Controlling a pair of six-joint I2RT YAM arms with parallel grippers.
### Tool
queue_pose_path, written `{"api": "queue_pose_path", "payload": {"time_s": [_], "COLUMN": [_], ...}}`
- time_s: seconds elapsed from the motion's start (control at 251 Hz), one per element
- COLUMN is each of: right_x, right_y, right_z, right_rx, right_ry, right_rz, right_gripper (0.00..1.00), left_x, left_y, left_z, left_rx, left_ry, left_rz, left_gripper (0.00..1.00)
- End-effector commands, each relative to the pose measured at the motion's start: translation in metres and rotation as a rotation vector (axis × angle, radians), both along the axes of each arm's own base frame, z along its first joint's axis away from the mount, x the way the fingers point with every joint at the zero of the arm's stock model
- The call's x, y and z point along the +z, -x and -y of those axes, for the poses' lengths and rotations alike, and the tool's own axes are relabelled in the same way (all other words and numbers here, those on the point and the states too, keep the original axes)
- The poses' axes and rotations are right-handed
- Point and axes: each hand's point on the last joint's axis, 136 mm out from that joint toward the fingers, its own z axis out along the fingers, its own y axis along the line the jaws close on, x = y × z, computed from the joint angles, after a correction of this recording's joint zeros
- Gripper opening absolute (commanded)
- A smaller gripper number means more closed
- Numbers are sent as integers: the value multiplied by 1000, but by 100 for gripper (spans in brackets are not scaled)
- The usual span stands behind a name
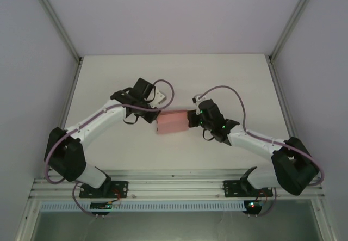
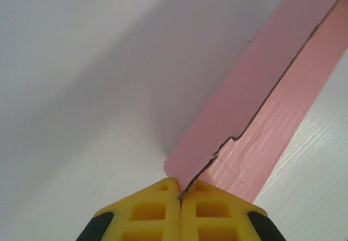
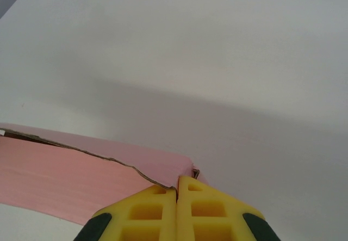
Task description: Assemble paper box
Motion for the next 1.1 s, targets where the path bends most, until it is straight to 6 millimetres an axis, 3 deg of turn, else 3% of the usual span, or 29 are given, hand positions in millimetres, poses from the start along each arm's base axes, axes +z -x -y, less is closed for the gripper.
{"api": "queue_pose_path", "payload": {"time_s": [0.0, 0.271, 0.403, 0.519, 0.754, 0.922, 1.098], "right_x": [-59, -60, -60, -63, -70, -71, -71], "right_y": [39, 48, 51, 54, 60, 61, 58], "right_z": [14, 12, 14, 14, 8, 10, 11], "right_rx": [10, -38, -59, -65, -21, 3, -10], "right_ry": [164, 250, 293, 281, 248, 270, 242], "right_rz": [-203, -131, -111, -116, -123, -106, -62], "right_gripper": [0, 0, 0, 0, 0, 0, 0], "left_x": [12, -3, -3, -15, -31, -45, -51], "left_y": [-2, -6, -3, 3, 16, 23, 30], "left_z": [10, 7, 18, 13, 12, -3, -3], "left_rx": [189, 466, 490, 529, 397, 367, 399], "left_ry": [72, 74, 113, 79, -7, -47, 22], "left_rz": [-55, -170, -251, -303, -180, -117, -104], "left_gripper": [0, 0, 3, 1, 1, 0, 0]}}
